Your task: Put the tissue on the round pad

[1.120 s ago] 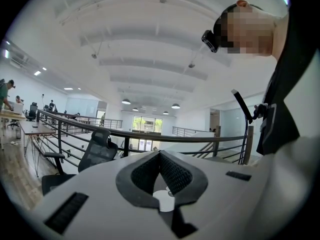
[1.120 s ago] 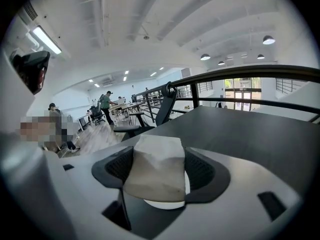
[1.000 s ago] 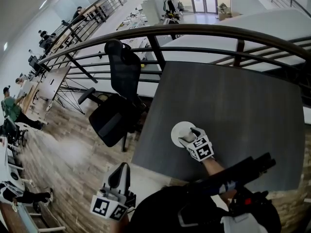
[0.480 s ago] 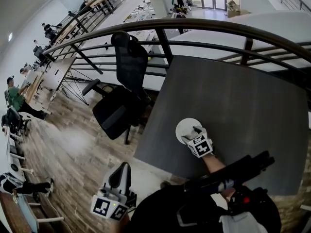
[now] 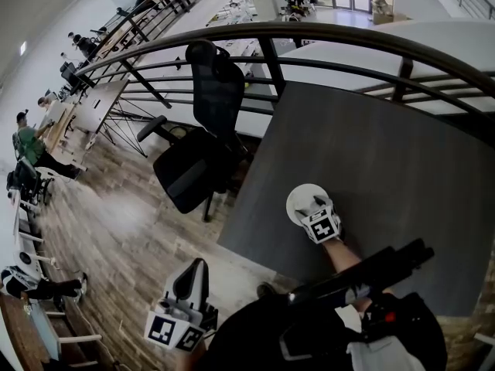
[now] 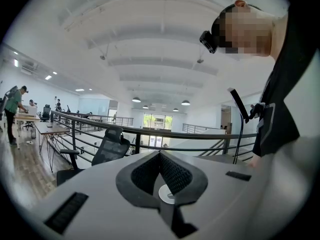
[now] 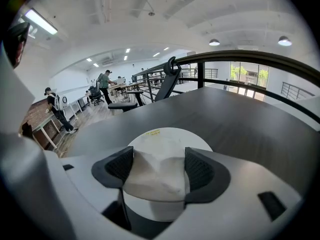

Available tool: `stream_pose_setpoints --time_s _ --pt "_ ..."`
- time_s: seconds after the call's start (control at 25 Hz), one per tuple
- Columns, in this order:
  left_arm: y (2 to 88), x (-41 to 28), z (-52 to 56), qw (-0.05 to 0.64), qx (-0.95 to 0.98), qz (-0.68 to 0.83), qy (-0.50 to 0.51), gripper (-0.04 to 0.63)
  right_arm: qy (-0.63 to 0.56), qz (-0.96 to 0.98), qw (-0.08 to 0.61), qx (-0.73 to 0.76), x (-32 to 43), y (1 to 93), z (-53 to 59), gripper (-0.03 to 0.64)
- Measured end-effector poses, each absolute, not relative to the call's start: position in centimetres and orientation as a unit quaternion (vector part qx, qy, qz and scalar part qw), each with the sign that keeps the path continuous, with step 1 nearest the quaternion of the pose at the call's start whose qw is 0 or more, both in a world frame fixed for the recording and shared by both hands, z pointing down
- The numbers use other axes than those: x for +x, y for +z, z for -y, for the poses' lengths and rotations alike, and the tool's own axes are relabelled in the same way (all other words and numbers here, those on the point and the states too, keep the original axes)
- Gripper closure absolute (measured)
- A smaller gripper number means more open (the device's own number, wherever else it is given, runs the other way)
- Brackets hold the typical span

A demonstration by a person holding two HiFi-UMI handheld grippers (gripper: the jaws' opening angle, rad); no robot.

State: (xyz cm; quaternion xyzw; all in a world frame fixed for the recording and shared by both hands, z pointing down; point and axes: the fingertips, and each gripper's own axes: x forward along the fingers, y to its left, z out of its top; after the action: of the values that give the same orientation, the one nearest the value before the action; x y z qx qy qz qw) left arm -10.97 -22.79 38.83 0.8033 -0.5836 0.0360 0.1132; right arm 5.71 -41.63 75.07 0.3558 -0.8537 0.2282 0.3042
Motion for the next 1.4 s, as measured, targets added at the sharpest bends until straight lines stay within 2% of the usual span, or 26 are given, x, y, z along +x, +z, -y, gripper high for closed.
stream_pose_setpoints --time_s 0.56,1.24,1.4 --pt "39.4 -11.8 22.1 0.113 0.795 0.595 0.042 0.591 0.177 0.837 0.373 0.360 5.9 77.2 42.1 0.291" --pt "40.3 -12.5 22.4 0.108 0.803 0.585 0.043 0.591 0.237 0.818 0.392 0.348 5.4 79.3 42.0 0.290" --pt "40.6 -12.6 22.4 0.107 0.807 0.580 0.042 0.591 0.225 0.830 0.364 0.356 5.0 78.0 42.9 0.273"
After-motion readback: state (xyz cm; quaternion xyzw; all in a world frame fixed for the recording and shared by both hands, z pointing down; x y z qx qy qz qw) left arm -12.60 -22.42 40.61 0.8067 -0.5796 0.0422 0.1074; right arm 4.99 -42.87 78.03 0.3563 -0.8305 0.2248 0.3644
